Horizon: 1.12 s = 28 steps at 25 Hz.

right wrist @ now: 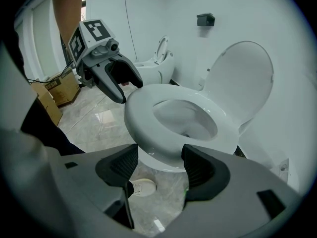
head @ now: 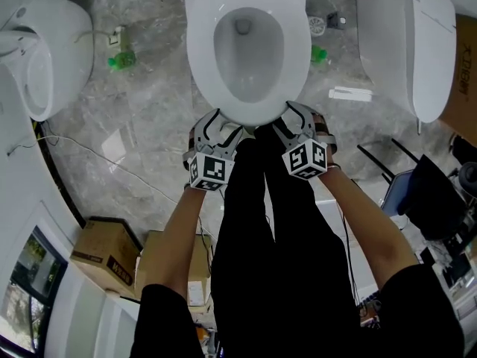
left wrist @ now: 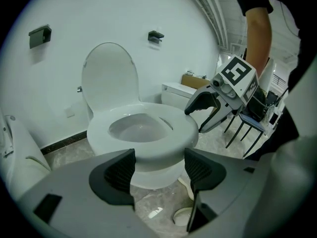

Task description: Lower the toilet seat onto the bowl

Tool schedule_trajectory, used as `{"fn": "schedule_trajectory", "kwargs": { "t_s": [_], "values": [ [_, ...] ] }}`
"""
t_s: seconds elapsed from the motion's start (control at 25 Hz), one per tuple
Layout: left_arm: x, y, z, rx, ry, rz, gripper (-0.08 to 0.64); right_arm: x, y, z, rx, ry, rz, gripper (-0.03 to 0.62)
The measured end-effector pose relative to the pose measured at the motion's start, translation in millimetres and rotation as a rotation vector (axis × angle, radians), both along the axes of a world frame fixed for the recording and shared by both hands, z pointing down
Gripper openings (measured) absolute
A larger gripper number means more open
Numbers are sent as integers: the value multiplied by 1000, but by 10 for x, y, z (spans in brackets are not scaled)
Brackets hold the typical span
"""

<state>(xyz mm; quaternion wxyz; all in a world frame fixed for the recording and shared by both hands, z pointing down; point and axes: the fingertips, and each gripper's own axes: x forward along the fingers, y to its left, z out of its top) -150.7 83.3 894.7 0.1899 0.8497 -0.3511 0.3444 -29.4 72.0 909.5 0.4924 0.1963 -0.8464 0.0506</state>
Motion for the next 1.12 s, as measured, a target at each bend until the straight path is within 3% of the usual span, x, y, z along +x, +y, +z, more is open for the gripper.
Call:
{"fn": "schedule_trajectory", "kwargs": {
  "t_s": [0.4, 0.68, 1.0, 1.12],
  "values": [
    [-43, 94, 457, -45, -12, 21, 293, -15, 78, 436, -41, 51, 13, 279],
    [-33, 158, 781, -97, -5, 29, 293, -35, 109, 672, -132, 68, 60, 279],
    [18, 199, 1136, -186, 5, 54, 295, 9, 146, 1023, -189, 84, -2, 278],
    [3, 166, 1185, -170, 6, 20, 296, 1, 130, 1072, -174, 89, -15, 278]
  ]
}}
